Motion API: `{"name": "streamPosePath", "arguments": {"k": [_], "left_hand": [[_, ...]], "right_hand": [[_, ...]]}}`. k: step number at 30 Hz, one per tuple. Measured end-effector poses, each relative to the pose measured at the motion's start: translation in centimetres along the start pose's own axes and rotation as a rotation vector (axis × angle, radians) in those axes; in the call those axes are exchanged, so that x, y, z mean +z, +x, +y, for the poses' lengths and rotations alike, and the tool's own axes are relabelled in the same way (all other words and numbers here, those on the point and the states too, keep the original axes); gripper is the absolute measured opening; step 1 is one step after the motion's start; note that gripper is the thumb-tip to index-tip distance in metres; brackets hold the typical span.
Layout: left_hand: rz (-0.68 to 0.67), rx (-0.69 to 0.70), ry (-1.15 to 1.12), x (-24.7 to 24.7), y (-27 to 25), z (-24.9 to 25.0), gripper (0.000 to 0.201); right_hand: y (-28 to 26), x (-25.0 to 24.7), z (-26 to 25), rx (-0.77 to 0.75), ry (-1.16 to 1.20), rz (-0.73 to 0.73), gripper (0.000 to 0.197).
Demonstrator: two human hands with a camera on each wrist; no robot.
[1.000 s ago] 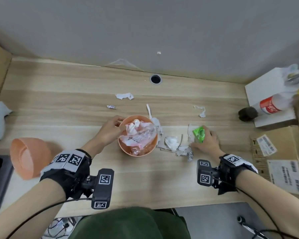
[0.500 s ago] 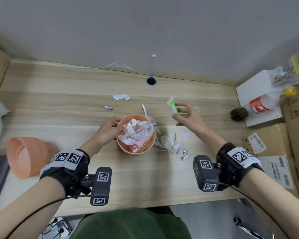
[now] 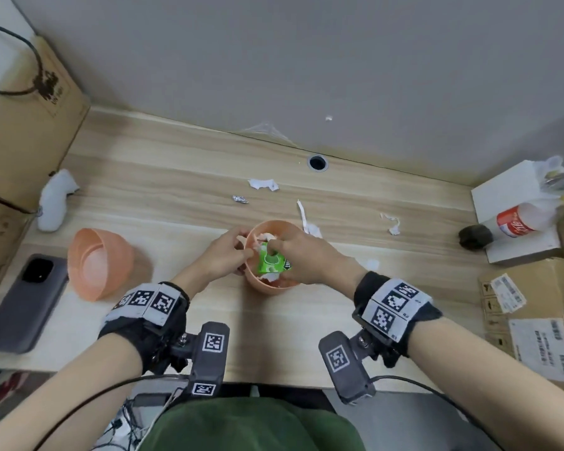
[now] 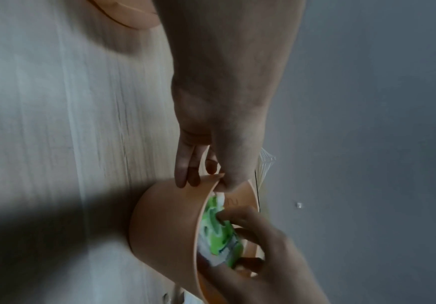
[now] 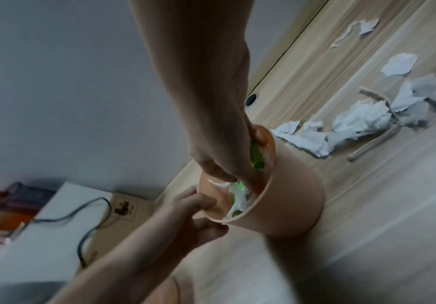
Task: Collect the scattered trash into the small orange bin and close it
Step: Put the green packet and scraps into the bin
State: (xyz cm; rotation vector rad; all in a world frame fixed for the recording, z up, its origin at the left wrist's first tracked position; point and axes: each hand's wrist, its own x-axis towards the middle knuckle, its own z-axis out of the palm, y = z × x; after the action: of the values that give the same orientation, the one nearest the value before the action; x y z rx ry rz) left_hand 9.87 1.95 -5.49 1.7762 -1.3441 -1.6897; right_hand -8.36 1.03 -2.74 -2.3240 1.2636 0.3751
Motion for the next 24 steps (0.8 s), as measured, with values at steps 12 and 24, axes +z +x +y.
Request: {"name": "streamPosePath", "arguments": {"k": [12,24], "left_hand": [[0.031,-0.021,-0.120,0.1,-1.3,-0.9,0.030],[0.092,-0.017,-0.101,-0.9,-0.5,-1.2,0.035]], "right_hand": [[1.4,2.1,-1.3,0.077,0.020,-0.075,0.072],[-5.0,-0.9,5.4,0.141,0.516,0.267,0.029]]}}
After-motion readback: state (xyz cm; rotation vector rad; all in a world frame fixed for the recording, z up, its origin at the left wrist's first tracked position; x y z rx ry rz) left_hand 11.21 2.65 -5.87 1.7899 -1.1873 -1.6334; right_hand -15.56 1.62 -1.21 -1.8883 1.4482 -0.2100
